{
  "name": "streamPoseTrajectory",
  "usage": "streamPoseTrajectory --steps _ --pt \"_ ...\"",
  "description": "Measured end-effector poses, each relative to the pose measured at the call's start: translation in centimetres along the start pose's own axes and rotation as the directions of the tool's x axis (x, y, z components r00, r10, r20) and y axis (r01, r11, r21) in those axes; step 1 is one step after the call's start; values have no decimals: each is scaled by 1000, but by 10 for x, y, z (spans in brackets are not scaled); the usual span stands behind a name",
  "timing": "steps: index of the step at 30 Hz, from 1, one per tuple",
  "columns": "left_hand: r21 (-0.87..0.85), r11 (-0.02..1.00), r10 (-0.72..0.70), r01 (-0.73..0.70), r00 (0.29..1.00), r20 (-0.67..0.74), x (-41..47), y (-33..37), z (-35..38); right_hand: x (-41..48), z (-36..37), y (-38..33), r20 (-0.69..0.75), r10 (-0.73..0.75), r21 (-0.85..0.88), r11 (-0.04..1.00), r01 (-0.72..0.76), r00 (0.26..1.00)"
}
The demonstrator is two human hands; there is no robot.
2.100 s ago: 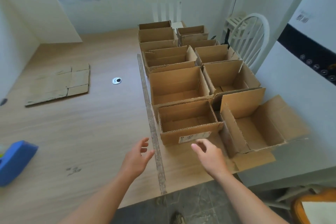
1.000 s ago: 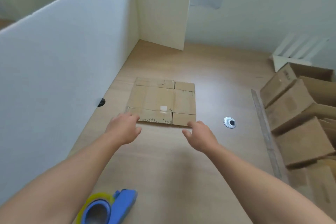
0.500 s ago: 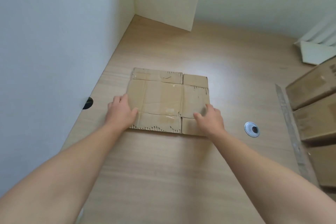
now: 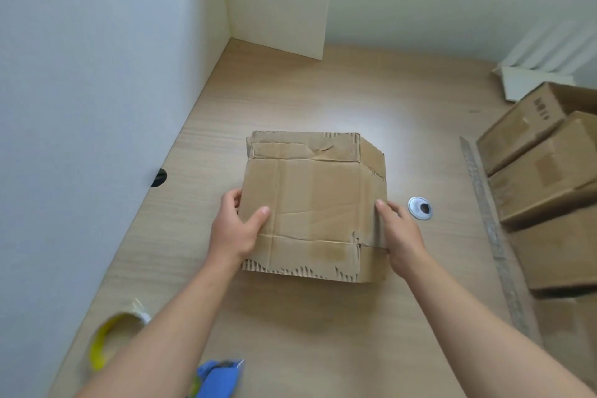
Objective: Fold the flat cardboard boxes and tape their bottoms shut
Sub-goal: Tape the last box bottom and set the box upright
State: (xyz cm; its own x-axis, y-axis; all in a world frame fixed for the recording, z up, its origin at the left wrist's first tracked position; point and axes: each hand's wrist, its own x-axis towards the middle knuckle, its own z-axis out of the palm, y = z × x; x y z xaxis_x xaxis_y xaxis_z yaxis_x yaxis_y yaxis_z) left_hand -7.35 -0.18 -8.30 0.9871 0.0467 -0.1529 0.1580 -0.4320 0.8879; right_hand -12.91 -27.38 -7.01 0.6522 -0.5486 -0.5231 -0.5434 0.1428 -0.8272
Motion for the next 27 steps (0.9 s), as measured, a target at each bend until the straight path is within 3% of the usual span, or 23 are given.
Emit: streamPoseTrajectory --steps 5,12,15,22,27 --pt "-153 988 32 -21 997 75 -92 11 -8 -67 -62 18 244 -178 141 979 147 953" --pt "-161 981 125 -105 984 125 -226 -3 -13 -158 -148 76 372 -334 -39 927 374 866" --pt "-167 981 125 -103 984 124 -264 -4 -11 -185 -172 96 447 -355 -5 917 400 821" --pt "-150 959 255 -241 964 82 -313 8 -19 -221 -207 119 500 -502 53 831 554 706" --pt "-174 947 280 -268 959 44 -340 16 -27 -227 -215 130 492 -562 -47 746 665 665"
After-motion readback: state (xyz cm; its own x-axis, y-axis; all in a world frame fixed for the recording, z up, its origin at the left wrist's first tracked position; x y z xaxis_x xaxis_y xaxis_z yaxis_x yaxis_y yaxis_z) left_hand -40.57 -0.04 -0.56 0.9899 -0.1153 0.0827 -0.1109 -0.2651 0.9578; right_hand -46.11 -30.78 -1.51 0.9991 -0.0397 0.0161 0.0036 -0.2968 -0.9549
